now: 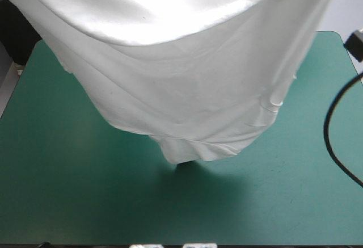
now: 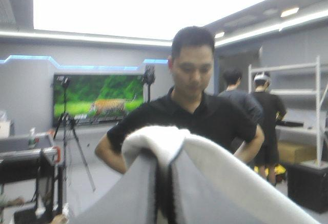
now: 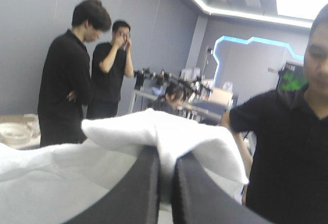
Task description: Fold the cloth
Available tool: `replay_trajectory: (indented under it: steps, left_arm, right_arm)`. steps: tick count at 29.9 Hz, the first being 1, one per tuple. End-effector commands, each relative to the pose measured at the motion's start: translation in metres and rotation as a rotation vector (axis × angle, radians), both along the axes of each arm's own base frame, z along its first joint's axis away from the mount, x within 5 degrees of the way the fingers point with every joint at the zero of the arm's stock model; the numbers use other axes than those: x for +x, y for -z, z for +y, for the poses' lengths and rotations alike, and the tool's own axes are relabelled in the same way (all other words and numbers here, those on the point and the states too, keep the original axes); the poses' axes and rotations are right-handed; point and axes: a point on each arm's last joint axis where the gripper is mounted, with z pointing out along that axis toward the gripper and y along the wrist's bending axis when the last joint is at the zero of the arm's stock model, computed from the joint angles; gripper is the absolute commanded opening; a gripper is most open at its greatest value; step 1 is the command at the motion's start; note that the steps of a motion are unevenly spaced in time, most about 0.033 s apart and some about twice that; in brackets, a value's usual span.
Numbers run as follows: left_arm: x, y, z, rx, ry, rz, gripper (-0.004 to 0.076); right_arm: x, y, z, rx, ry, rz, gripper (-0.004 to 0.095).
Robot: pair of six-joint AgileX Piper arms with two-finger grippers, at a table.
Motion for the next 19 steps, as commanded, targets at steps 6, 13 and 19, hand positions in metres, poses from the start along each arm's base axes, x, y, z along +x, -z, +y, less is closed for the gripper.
replay_trajectory:
  steps: [6,13,19]
  left_arm:
    - [-0.054,-0.027,0.017,-0.128,0.097,-0.301,-0.0017]
    - [-0.031,-0.017,0.010,-0.031,0.014,-0.195,-0.0017]
    - [0.061,0.021,-0.013,0.130,-0.190,0.166,-0.0017]
  right_arm:
    - [-0.051,-0.030,-0.013,0.091,0.019,-0.310,-0.0017]
    - [-0.028,-0.024,-0.016,0.070,0.118,-0.223,-0.0017]
    - [0.040,0.002,-0.011,0.026,0.210,0.039,-0.0017]
